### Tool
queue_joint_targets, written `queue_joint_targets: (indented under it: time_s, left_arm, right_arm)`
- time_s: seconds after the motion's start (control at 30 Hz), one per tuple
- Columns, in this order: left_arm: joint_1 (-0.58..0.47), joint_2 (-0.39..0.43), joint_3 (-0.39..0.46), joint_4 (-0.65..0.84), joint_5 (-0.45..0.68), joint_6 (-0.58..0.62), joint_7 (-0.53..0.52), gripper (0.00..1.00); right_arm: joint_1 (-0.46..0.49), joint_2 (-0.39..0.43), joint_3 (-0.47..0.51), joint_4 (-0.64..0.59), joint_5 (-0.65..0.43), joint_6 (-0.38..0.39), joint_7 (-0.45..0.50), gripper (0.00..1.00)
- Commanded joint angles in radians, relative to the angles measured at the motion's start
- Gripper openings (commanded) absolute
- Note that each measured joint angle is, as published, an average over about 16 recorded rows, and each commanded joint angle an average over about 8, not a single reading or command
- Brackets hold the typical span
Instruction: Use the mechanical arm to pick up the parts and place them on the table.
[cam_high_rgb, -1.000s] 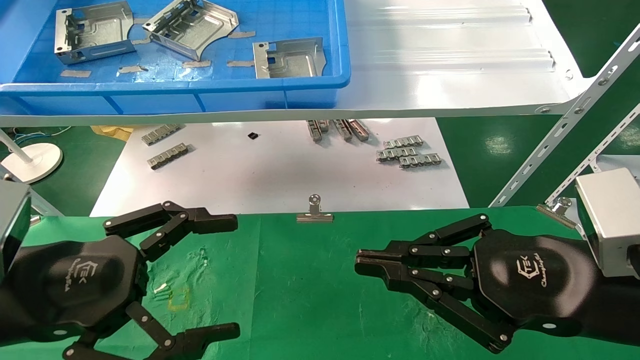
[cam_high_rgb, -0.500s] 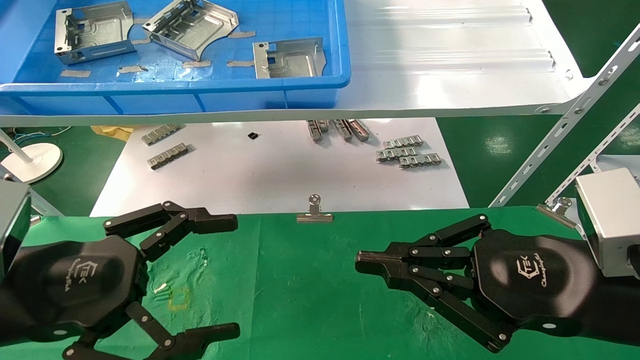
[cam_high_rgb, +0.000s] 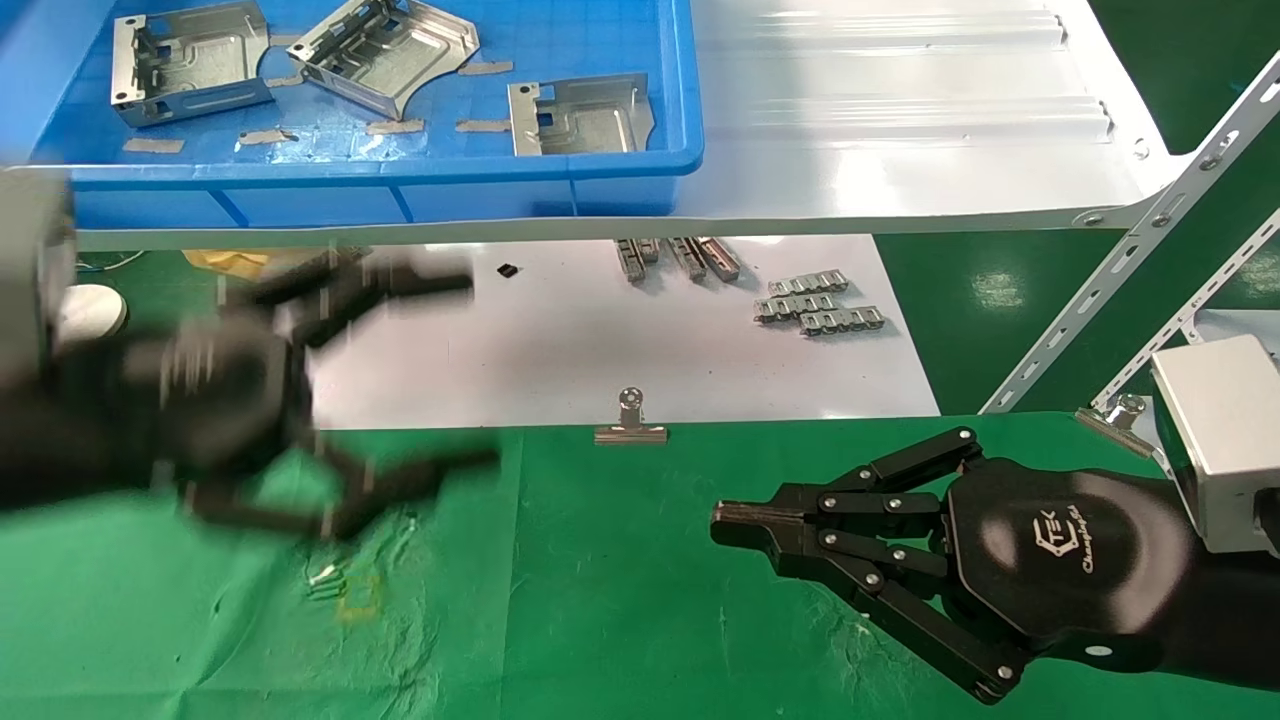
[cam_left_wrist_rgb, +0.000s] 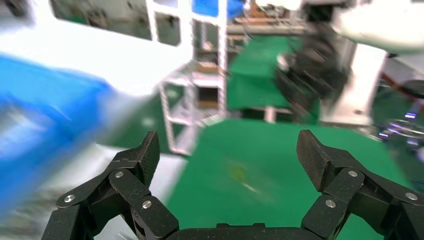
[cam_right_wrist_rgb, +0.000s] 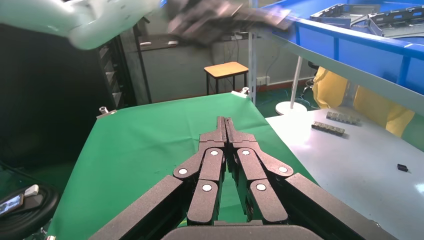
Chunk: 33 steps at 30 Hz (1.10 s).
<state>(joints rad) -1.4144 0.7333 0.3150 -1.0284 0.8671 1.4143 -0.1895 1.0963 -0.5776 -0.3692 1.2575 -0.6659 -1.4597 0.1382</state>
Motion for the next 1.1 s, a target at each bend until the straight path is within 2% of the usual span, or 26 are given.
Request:
queue_joint_targets:
  time_s: [0.03,0.23,0.43,0.47,0.57,0.63,0.7,0.73,0.83,0.87,0.9,1.1]
  left_arm:
    - [-0.107,0.040,0.014,0.076,0.034,-0.004,-0.009,1.00]
    - [-0.359,0.169,0.070,0.416,0.196,-0.152,0.049,1.00]
    - [-0.507,0.264,0.140,0.663,0.340,-0.294,0.086,0.99]
    - [-0.526,0.278,0.150,0.700,0.359,-0.318,0.088,0.91]
    - [-0.573,0.319,0.175,0.799,0.405,-0.386,0.087,0.53]
    - [-0.597,0.341,0.189,0.852,0.430,-0.422,0.085,0.29]
    - [-0.615,0.359,0.201,0.894,0.449,-0.450,0.081,0.04]
    - [-0.622,0.367,0.206,0.912,0.458,-0.462,0.080,0.00]
    - [-0.636,0.384,0.219,0.954,0.477,-0.489,0.077,0.00]
    - [-0.639,0.389,0.222,0.965,0.482,-0.496,0.077,0.00]
    - [-0.641,0.392,0.225,0.974,0.485,-0.503,0.076,0.00]
    - [-0.651,0.405,0.242,1.000,0.511,-0.537,0.092,0.00]
  right_arm:
    - [0.000,0.000,0.000,0.000,0.000,0.000,0.000,0.00]
    - [0.000,0.000,0.000,0.000,0.000,0.000,0.000,0.00]
    - [0.000,0.000,0.000,0.000,0.000,0.000,0.000,0.00]
    - [0.000,0.000,0.000,0.000,0.000,0.000,0.000,0.00]
    - [0.000,0.000,0.000,0.000,0.000,0.000,0.000,0.00]
    - [0.000,0.000,0.000,0.000,0.000,0.000,0.000,0.12]
    - [0.000,0.000,0.000,0.000,0.000,0.000,0.000,0.37]
    - [0.000,0.000,0.000,0.000,0.000,0.000,0.000,0.50]
    - [0.000,0.000,0.000,0.000,0.000,0.000,0.000,0.87]
    - [0.000,0.000,0.000,0.000,0.000,0.000,0.000,0.95]
    - [0.000,0.000,0.000,0.000,0.000,0.000,0.000,1.00]
    - [0.000,0.000,0.000,0.000,0.000,0.000,0.000,1.00]
